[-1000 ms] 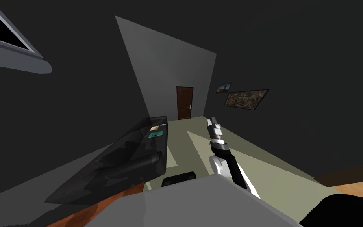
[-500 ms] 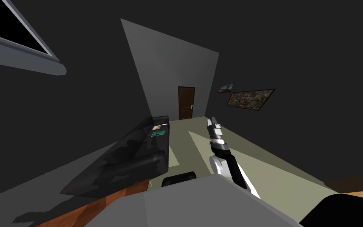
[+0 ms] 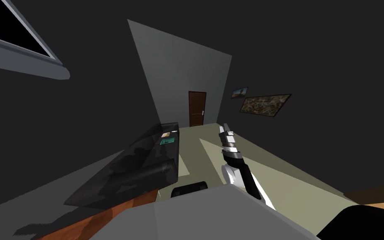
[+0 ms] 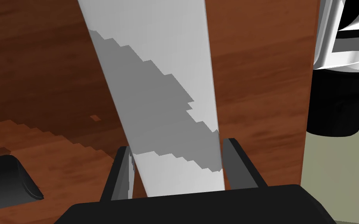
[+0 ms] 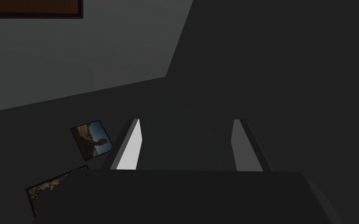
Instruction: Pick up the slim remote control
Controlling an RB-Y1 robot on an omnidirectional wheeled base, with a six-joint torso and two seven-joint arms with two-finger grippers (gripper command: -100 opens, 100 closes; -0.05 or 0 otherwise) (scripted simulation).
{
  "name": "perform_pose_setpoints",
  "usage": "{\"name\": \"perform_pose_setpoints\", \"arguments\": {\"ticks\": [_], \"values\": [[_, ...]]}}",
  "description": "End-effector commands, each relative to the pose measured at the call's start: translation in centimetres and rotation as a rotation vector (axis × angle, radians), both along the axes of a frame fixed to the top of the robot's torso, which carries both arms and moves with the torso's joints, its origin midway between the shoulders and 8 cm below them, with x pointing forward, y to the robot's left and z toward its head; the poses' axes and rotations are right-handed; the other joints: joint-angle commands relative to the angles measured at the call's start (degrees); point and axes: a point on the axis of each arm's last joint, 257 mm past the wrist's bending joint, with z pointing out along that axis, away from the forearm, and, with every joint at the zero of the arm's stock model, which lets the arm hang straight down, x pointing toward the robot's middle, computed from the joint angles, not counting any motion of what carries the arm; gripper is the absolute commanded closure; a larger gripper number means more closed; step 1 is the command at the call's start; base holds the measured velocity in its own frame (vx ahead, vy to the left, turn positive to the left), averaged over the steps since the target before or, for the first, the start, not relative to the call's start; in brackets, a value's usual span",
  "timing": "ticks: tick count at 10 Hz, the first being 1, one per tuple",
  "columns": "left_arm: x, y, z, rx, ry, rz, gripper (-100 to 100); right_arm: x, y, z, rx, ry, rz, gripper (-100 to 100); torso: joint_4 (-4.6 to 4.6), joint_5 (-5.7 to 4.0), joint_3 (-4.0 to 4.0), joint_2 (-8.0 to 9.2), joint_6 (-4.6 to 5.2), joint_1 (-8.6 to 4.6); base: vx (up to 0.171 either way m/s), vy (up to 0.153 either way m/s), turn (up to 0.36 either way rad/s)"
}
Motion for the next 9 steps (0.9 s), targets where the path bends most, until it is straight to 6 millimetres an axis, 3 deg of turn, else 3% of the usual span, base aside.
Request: {"name": "perform_pose_setpoints", "arguments": {"ticks": [1,2,5,8,9], "values": [[0.0,0.0,0.0,0.000,0.000,0.000,0,0.0,0.0,0.0,0.000,0.000,0.000,0,0.00,0.00,0.00,0.00,0.00,0.00,0.000,0.000,0.000],[-0.6,1.7,0.9,0.006,0.000,0.009,100,0.0,0.0,0.0,0.000,0.000,0.000,0,0.00,0.00,0.00,0.00,0.00,0.00,0.003,-0.074,-0.095],[-1.5,3.5,2.2,0.006,0.000,0.023,100,0.0,0.0,0.0,0.000,0.000,0.000,0,-0.01,-0.08,-0.03,-0.04,0.01,-0.33,0.013,-0.082,-0.051],[-1.6,3.8,2.4,0.007,0.000,0.022,100,0.0,0.0,0.0,0.000,0.000,0.000,0,-0.01,-0.07,-0.01,-0.02,0.01,-0.21,0.004,-0.038,-0.020],[-1.6,3.8,2.4,0.006,0.000,0.023,0,0.0,0.0,0.0,0.000,0.000,0.000,0,0.00,-0.05,-0.01,-0.01,0.00,-0.12,0.000,0.000,0.000]]}}
